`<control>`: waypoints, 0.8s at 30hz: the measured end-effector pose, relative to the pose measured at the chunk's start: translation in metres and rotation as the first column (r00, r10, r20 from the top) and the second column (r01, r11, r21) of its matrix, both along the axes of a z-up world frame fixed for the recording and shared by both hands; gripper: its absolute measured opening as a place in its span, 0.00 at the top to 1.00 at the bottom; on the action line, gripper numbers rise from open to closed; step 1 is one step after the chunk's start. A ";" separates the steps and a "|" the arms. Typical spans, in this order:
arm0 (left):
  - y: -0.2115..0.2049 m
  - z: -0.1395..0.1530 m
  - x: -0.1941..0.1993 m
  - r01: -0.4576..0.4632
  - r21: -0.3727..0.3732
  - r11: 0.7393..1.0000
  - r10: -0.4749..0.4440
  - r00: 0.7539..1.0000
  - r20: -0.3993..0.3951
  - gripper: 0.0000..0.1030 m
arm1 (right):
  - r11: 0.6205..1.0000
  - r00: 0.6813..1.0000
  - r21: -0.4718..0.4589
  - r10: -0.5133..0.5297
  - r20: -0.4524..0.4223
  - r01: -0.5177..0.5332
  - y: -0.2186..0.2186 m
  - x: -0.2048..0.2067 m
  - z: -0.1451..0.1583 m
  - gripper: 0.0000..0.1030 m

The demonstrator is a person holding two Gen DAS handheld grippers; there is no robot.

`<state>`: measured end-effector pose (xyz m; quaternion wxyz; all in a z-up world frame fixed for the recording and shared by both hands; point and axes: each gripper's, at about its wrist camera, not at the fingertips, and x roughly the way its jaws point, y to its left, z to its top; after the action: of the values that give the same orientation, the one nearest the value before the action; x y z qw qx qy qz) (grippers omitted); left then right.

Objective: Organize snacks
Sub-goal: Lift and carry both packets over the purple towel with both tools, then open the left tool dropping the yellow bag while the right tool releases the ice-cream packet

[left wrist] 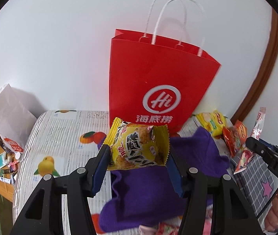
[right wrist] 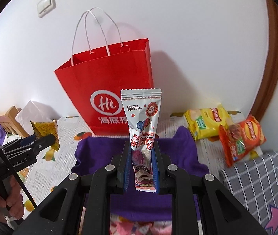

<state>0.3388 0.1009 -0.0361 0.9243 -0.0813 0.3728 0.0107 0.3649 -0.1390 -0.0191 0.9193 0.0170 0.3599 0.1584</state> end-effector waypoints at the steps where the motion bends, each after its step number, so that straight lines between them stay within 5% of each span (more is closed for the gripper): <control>1: 0.002 -0.003 0.007 -0.005 -0.002 1.000 0.005 1.000 -0.001 0.47 | 1.000 1.000 -0.003 0.001 -0.004 -0.001 0.003 0.008 -0.003 0.81; 24: -0.004 -0.095 0.061 0.029 -0.030 0.999 -0.034 0.983 -0.179 0.47 | 1.000 0.943 0.020 -0.001 -0.334 0.008 -0.010 0.085 -0.104 0.81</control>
<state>0.4002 0.0971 -0.1314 0.8857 -0.0867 0.4562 -0.0016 0.4503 -0.1486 -0.1236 0.8451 0.0539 0.5088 0.1549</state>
